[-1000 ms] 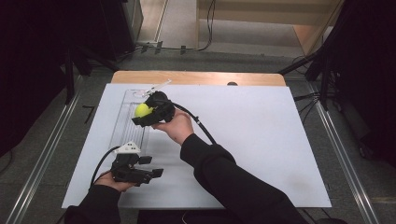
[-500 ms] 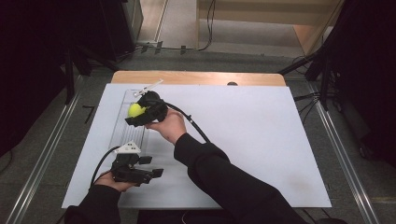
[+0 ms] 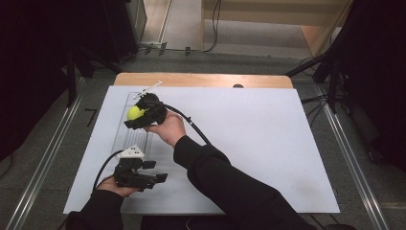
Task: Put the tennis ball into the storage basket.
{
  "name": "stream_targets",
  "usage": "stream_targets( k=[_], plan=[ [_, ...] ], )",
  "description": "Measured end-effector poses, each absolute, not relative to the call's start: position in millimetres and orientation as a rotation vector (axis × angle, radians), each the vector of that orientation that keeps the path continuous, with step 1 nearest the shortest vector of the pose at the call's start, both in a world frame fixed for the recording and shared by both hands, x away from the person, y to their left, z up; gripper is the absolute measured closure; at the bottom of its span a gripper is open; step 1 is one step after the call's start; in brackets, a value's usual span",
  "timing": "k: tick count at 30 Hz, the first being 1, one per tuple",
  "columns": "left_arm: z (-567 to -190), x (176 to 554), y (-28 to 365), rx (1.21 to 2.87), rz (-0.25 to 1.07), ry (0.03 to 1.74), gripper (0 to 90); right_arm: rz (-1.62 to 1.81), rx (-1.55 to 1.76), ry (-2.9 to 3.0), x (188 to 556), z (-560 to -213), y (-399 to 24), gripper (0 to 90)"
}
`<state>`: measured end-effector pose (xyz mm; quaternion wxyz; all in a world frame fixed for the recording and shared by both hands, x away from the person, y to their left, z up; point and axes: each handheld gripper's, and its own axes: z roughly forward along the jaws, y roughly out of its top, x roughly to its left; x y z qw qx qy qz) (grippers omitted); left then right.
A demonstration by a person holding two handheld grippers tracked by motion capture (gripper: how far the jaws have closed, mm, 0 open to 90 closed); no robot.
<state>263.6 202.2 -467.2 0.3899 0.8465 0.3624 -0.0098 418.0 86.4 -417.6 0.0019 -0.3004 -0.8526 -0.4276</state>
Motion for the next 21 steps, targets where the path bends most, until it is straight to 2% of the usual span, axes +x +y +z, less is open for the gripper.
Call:
stream_targets(
  k=[21],
  plan=[
    [-467,263,202,2.154,-0.027,0.922,26.5,-1.354,-0.94,-2.661,424,-426,97,23.6]
  ],
)
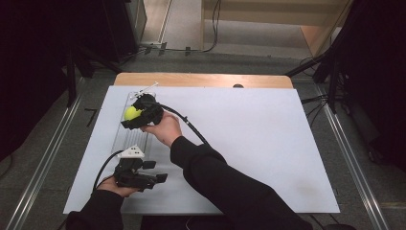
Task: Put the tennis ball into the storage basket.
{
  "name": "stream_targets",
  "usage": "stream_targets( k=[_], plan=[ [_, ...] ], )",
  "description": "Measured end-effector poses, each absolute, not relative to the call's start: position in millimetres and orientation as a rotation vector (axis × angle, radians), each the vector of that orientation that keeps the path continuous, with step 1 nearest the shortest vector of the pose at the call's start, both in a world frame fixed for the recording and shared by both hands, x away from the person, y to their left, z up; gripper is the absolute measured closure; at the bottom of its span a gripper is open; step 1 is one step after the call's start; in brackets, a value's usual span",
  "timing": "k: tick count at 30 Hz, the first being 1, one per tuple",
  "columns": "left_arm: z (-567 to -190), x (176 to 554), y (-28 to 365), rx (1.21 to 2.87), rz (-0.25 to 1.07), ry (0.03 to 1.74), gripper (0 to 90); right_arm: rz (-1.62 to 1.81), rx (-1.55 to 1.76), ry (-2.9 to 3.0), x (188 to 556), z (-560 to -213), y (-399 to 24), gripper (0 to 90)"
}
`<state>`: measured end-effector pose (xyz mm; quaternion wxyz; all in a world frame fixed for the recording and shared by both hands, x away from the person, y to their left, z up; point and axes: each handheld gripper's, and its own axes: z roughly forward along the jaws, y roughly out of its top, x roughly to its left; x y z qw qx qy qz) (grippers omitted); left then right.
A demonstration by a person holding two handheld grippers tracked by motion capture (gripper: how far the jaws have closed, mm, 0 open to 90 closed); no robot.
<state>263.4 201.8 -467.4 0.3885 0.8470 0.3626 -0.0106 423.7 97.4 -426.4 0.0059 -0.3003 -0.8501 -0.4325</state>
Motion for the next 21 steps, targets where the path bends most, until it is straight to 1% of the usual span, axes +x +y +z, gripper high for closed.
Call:
stream_targets(
  k=[12,21],
  plan=[
    [-467,263,201,2.153,-0.028,0.923,26.5,-1.29,-0.962,-2.773,419,-436,105,23.6],
    [-467,263,201,2.152,-0.029,0.924,26.5,-1.299,-0.964,-2.697,421,-443,107,23.3]
  ],
)
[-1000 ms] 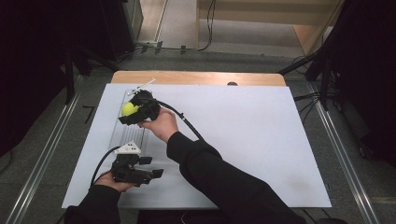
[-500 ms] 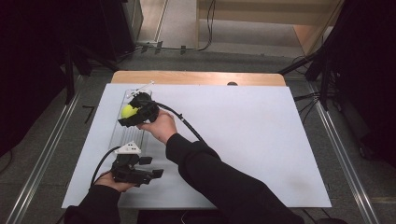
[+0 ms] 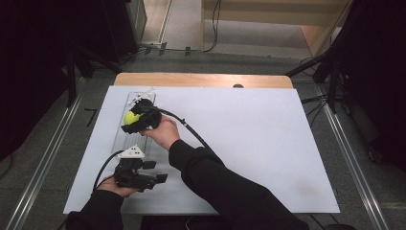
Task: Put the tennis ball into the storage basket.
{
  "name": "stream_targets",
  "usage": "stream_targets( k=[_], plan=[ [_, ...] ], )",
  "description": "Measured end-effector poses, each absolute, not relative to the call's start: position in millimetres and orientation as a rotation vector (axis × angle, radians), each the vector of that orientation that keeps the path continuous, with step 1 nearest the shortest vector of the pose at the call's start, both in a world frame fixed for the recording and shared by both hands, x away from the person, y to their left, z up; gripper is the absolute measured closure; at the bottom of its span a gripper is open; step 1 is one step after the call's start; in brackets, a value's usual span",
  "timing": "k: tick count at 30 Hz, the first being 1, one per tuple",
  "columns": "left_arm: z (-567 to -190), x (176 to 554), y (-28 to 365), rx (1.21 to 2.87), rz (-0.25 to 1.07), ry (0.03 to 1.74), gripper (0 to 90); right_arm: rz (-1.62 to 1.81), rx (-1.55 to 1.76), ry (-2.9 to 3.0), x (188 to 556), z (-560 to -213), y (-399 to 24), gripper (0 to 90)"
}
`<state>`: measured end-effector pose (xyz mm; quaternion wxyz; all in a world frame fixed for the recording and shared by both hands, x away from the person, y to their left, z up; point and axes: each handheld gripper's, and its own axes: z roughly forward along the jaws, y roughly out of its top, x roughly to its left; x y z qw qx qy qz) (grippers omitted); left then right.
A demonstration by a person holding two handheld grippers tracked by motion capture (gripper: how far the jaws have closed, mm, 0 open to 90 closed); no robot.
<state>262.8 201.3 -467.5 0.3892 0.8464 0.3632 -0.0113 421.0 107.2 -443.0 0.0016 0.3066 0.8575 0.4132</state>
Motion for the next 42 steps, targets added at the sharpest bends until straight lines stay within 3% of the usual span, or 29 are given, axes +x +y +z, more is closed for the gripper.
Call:
stream_targets(
  k=[15,42],
  plan=[
    [-468,263,201,2.155,-0.03,0.92,26.5,1.306,0.98,2.74,423,-453,109,20.0],
    [-468,263,201,2.159,-0.026,0.92,26.5,1.343,0.918,2.748,417,-430,94,19.1]
  ],
)
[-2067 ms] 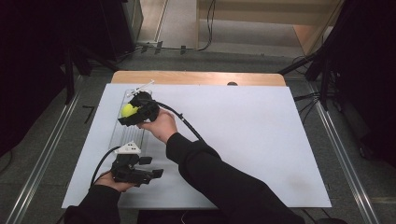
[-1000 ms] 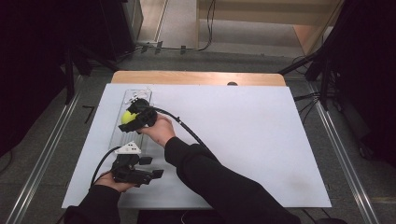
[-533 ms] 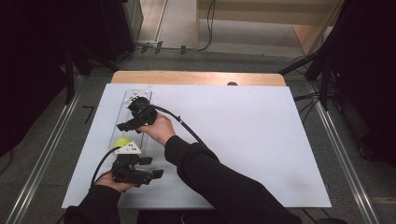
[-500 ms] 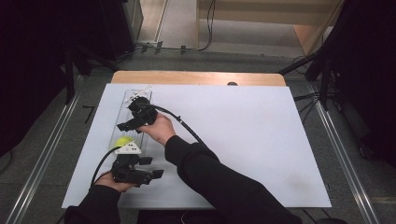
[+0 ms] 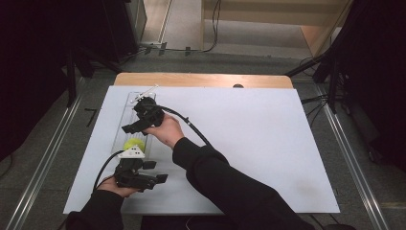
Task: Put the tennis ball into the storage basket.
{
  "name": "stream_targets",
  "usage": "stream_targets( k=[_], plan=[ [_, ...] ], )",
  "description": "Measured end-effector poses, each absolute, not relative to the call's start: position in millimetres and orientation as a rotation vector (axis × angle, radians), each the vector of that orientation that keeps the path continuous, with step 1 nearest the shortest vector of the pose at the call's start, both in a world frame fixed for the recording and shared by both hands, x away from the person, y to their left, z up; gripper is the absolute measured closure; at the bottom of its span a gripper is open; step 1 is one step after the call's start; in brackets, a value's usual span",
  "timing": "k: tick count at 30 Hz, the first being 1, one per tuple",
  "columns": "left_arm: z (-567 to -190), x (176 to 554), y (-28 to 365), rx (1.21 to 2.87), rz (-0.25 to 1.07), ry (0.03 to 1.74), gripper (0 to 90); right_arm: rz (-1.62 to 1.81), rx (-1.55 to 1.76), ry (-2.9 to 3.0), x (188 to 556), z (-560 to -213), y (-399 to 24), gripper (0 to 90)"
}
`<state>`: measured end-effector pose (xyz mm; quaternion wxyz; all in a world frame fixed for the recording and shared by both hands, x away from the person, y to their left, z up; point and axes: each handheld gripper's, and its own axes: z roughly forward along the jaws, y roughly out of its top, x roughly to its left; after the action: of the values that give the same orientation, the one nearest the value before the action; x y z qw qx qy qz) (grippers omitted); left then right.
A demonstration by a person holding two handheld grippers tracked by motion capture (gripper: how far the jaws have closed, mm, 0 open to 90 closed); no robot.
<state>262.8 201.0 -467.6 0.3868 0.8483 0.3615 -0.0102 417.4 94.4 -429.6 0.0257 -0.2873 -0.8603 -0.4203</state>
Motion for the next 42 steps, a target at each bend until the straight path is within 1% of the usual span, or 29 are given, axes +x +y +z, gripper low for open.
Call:
stream_targets(
  k=[21,42],
  plan=[
    [-468,264,200,2.165,-0.025,0.922,26.5,-1.316,-0.902,-2.644,409,-417,60,19.2],
    [-469,263,200,2.166,-0.025,0.925,26.5,-1.286,-0.942,-2.66,404,-419,30,19.4]
  ],
)
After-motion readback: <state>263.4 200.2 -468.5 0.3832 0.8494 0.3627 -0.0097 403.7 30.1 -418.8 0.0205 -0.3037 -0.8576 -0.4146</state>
